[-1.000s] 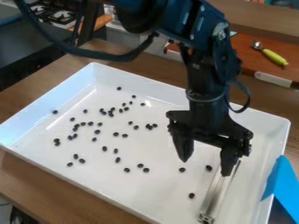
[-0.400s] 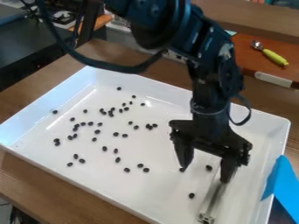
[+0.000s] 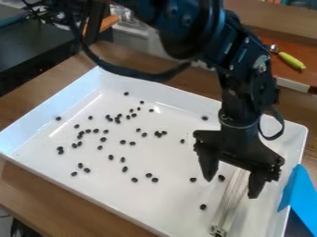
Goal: Sweep into pile
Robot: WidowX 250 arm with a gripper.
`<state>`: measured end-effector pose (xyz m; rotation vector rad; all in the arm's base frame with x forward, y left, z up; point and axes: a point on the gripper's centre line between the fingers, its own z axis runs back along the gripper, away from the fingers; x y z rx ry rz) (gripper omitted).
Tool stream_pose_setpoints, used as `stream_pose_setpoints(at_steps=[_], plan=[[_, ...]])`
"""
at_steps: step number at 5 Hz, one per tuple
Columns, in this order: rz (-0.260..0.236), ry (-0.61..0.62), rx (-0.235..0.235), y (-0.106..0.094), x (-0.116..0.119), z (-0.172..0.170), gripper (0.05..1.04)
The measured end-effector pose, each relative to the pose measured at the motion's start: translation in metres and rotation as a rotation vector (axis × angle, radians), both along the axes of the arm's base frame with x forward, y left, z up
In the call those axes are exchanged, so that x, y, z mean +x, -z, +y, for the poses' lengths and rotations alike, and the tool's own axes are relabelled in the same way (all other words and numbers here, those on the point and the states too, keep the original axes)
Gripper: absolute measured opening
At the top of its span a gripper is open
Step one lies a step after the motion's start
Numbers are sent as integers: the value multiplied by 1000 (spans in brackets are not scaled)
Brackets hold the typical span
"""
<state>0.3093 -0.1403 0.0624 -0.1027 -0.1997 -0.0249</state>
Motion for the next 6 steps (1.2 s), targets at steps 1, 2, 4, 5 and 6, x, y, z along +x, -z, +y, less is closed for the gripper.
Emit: stream_pose_setpoints(at_steps=[1,2,4,5,6], plan=[[-6,-15,13,5,3,-1,693],[-10,-28,27,14,5,-3,404],[4,-10,-1,14,1,16,375],[40,-68,-64,10,2,55,375],[52,-56,-106,6,0,73,375]])
